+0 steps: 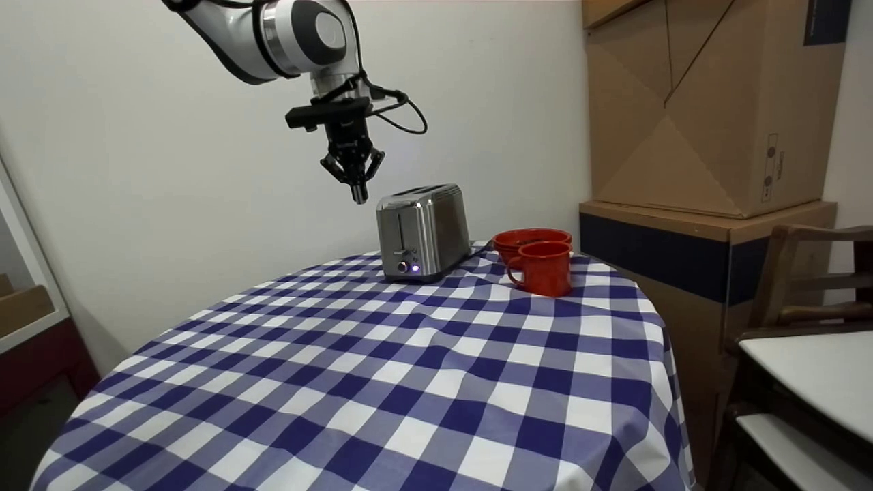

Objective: Push the lever of the toaster down

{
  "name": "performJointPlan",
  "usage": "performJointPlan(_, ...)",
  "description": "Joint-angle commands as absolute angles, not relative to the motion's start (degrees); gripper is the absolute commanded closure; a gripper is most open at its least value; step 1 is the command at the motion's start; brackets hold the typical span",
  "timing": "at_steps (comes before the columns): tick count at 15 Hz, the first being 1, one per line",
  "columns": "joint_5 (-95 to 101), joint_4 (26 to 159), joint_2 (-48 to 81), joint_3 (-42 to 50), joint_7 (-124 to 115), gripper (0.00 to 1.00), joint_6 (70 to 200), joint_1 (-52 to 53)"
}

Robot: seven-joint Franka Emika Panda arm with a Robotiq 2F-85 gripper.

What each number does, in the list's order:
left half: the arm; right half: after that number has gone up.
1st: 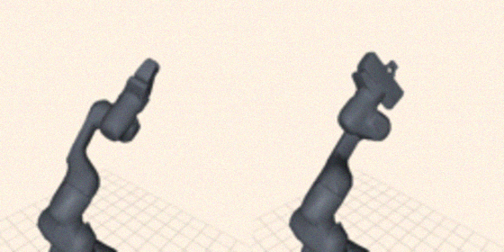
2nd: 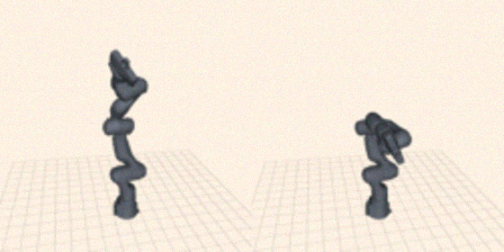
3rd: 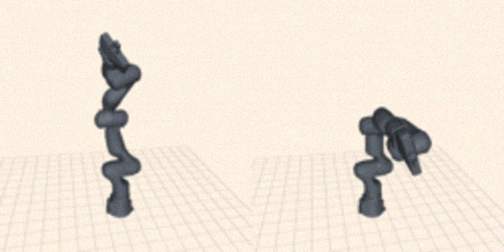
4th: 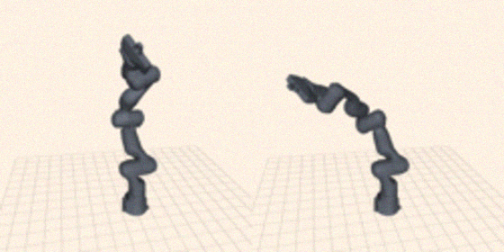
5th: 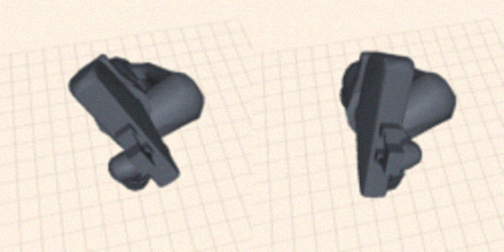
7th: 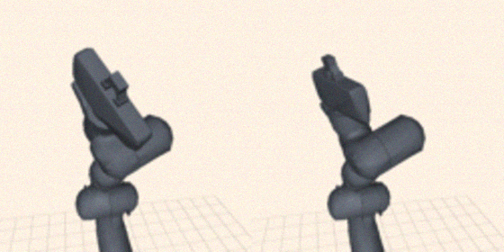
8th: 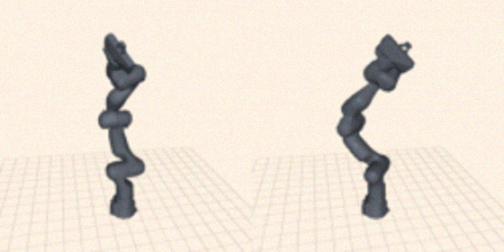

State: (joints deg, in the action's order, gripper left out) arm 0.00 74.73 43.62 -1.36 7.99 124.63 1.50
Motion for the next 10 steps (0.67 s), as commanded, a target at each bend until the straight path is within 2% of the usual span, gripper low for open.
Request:
performJointPlan(1, -0.5, 88.5, 34.3, -2.8, 7.8, 1.00, 127.6, 1.2)
performJointPlan(10, -0.2, 113.4, 16.5, -2.4, 2.4, 1.00, 134.2, 2.2)
